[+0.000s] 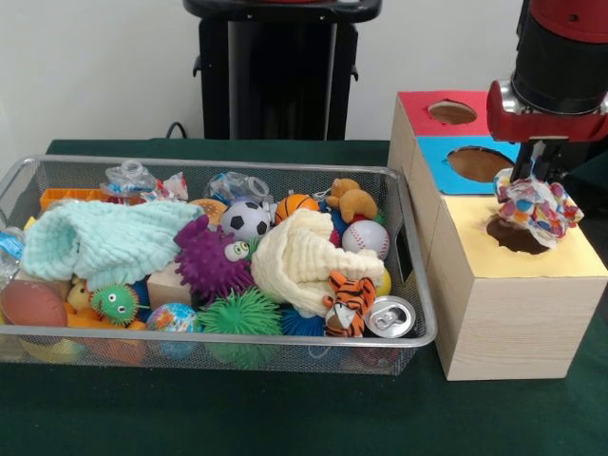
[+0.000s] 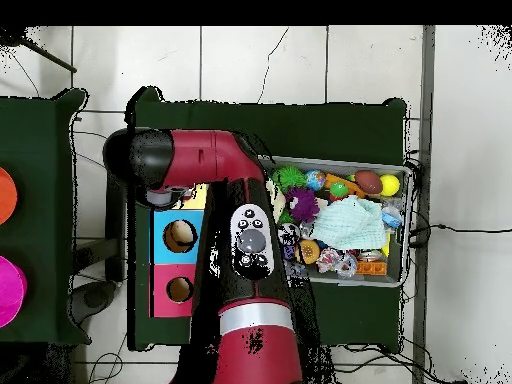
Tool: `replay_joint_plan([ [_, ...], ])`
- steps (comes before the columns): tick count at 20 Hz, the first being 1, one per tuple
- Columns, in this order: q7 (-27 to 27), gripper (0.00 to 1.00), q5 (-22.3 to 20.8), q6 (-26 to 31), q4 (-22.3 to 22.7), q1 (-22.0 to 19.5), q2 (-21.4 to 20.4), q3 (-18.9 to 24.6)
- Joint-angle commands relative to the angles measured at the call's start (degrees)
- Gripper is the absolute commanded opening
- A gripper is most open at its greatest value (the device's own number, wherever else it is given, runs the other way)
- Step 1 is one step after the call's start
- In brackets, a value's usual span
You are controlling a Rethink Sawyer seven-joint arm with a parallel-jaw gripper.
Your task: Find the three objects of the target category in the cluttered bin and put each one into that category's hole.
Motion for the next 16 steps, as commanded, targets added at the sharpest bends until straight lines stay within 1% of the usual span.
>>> replay_joint_plan([
  [1,9.9,0.0,0.8,-2.7,6.2,-0.7,2.5,0.2],
  [6,9.9,0.0,0.3,-4.9,6.2,-0.8,3.6,0.0],
  [12,9.9,0.0,0.0,-6.3,6.0,-0.7,4.3,-0.3],
  [16,10.5,0.0,-0.6,-8.9,6.0,-0.2,5.3,-0.8],
])
